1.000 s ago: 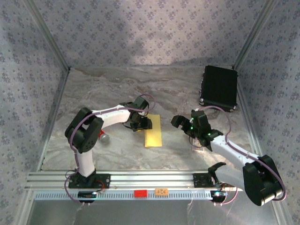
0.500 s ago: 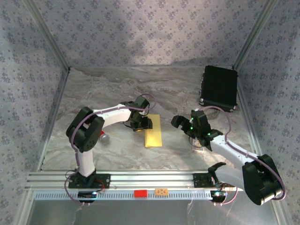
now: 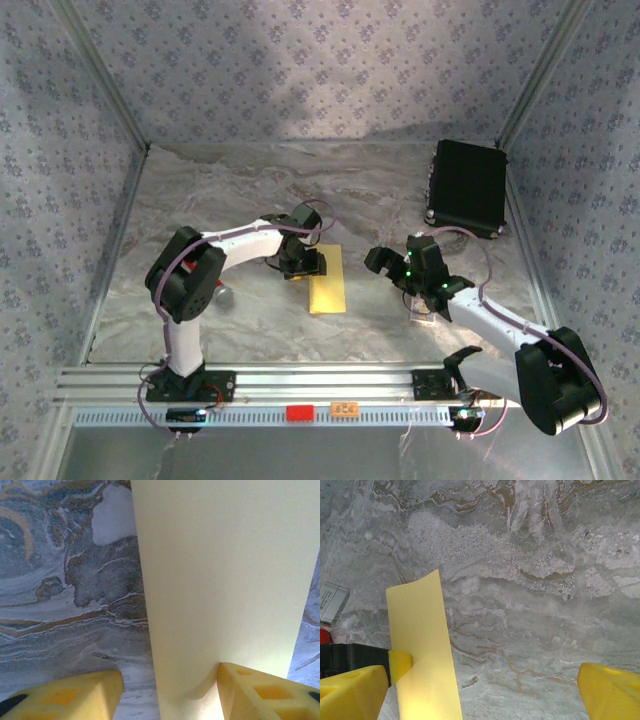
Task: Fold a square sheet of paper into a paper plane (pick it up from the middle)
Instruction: Hold the square sheet of paper at the center of the table.
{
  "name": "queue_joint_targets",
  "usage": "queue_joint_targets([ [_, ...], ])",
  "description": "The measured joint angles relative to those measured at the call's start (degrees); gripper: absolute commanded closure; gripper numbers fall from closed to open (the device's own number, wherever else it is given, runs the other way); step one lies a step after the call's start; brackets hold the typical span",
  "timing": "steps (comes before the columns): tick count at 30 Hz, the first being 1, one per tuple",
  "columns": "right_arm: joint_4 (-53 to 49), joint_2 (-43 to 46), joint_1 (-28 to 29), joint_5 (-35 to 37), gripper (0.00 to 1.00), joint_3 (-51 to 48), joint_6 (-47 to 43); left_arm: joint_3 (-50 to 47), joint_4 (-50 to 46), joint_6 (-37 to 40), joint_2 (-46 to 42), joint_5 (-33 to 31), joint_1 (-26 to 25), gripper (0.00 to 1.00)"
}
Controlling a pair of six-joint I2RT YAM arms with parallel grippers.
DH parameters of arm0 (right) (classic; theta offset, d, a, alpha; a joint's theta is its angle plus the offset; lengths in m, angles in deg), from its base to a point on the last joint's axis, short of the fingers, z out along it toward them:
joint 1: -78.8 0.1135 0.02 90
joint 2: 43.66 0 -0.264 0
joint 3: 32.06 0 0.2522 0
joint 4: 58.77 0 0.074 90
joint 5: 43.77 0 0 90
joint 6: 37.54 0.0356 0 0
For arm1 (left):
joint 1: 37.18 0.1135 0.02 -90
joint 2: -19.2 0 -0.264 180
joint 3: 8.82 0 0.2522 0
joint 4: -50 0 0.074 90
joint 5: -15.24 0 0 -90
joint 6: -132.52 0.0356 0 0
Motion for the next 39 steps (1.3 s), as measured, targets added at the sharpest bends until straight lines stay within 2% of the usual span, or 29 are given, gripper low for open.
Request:
queue_joint_targets([
  [23, 1.4, -4.6, 1.8, -2.8, 0.02, 2.1, -0.7, 0.1, -0.2, -1.1, 0.1, -1.0, -0.3, 0.46],
  [33, 3.1, -7.8, 2.4, -5.9, 0.06, 2.9, -1.1, 0.1, -0.1, -0.9, 0.1, -1.0, -0.3, 0.45],
  [39, 4.6, -10.6, 2.8, -8.3, 0.14, 3.8, -1.5, 0.1, -0.1, -0.9, 0.1, -1.0, -0.3, 0.45],
])
